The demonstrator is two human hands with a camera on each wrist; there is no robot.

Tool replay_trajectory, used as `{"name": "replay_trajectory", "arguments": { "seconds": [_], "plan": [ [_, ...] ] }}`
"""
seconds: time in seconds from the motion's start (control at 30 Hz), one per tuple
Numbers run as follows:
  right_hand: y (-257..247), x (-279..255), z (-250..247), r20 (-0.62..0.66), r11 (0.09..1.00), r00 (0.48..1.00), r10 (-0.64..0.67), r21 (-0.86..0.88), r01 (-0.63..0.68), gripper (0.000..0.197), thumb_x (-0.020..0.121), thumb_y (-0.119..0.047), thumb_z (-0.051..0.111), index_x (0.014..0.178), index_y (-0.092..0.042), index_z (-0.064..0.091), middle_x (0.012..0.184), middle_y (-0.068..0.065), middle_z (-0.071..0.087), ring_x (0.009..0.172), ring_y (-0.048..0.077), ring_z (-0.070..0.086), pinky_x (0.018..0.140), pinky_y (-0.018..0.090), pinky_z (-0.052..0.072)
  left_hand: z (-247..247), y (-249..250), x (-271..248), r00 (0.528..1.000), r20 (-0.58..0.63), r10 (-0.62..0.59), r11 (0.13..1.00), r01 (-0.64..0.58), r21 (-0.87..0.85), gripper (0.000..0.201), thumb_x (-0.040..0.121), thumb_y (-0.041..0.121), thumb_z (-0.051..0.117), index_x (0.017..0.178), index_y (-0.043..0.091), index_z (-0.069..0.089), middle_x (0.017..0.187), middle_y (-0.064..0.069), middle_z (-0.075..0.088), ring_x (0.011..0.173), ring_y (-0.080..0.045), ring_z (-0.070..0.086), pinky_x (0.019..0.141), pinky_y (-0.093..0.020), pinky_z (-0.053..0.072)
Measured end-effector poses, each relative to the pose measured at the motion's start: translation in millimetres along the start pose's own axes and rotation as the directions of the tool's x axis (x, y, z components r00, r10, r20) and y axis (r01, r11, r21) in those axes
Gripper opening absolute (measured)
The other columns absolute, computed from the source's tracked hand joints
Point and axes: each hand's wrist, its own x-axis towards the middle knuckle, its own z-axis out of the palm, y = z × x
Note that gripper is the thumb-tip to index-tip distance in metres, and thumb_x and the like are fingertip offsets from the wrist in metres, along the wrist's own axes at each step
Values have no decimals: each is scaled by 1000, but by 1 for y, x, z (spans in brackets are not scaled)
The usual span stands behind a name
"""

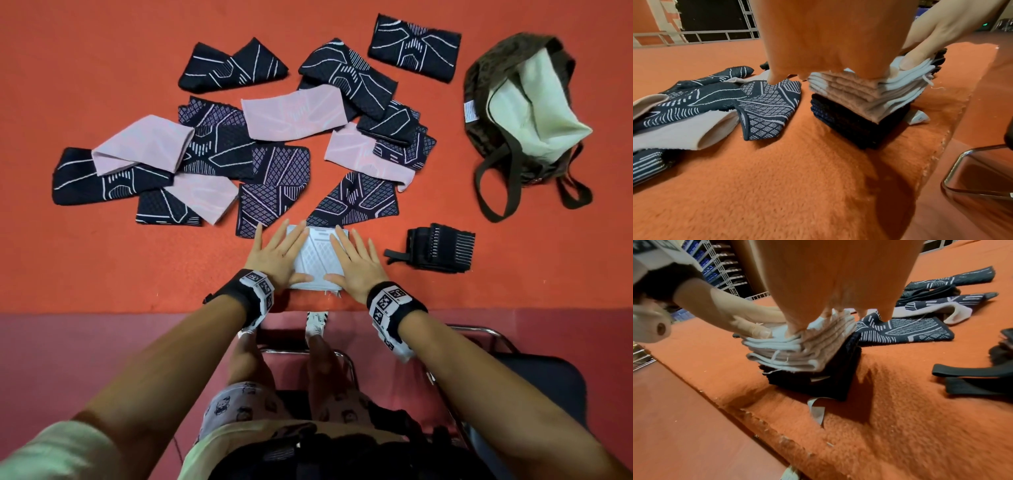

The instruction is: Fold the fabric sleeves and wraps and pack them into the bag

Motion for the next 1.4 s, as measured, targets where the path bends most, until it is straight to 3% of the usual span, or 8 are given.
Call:
{"name": "replay_trajectory", "arguments": {
  "seconds": [0.17, 0.33, 0.4, 0.5, 0.8, 1.1, 1.2, 1.4],
  "plan": [
    [-6, 4, -7, 11, 1000, 1000, 15, -13, -14, 82, 92, -56, 40, 151, -18, -3, 159, -3, -12, 146, 27, -11, 117, 49, -4, -2, -4, 3, 1000, 3, 17, 999, -17, -32, 96, 81, 77, 22, 147, 22, -19, 156, 9, -22, 145, -22, -16, 108, -66, -7],
    [-17, 14, -42, -8, 997, 1000, -7, -77, 6, 74, 91, -55, 44, 148, -13, 22, 159, 4, 7, 146, 26, -7, 117, 47, -4, -21, -21, 1, 997, -35, 69, 994, -72, -88, 97, 71, 79, 4, 151, 25, 0, 159, 8, -5, 147, -20, -7, 111, -60, -6],
    [-26, 21, -58, -55, 997, 998, -29, -68, 25, 70, 91, -54, 45, 146, -14, 28, 157, 6, 13, 146, 26, -3, 117, 46, -2, -33, -38, -2, 998, -42, 55, 988, -61, -139, 97, 70, 79, 9, 151, 26, 6, 159, 8, -1, 147, -20, -4, 113, -59, -4],
    [-47, 38, -82, -117, 997, 991, -67, -35, 63, 65, 92, -48, 48, 145, -14, 30, 156, 8, 17, 146, 27, -1, 118, 46, 2, -50, -74, -11, 994, -111, -20, 986, 1, -167, 80, 85, 68, 29, 151, 25, 12, 159, 7, 6, 147, -18, 1, 115, -58, 2],
    [-143, 136, -122, -153, 997, 985, -79, -27, 76, 62, 93, -36, 52, 147, -17, 28, 155, 8, 22, 144, 29, 11, 117, 45, 15, -70, -215, -28, 949, -194, -248, 953, 203, -224, 68, 92, 33, 53, 149, 19, 18, 157, 1, 16, 145, -22, 12, 115, -57, 11],
    [-214, 252, -149, -136, 988, 989, -65, 133, 83, 59, 90, -22, 56, 144, -14, 33, 142, 15, 42, 130, 33, 38, 108, 45, 35, -58, -321, -1, 913, -190, -360, 911, 301, -280, 58, 88, 7, 41, 144, 17, 29, 153, -4, 27, 143, -24, 18, 114, -55, 12],
    [-225, 283, -150, -110, 973, 994, -24, 226, 49, 59, 90, -11, 53, 145, -13, 32, 142, 17, 42, 131, 32, 40, 109, 40, 34, -44, -342, 12, 911, -193, -364, 908, 301, -291, 60, 88, 3, 39, 144, 18, 28, 152, -4, 26, 142, -24, 17, 115, -54, 12],
    [-225, 320, -134, -163, 990, 987, 1, 139, 22, 64, 85, 5, 36, 139, -28, 42, 131, 13, 50, 124, 36, 37, 102, 48, 37, -22, -363, 33, 929, -187, -321, 929, 270, -255, 60, 88, 9, 44, 143, 27, 28, 154, -2, 23, 141, -29, 18, 113, -52, 18]
  ]
}}
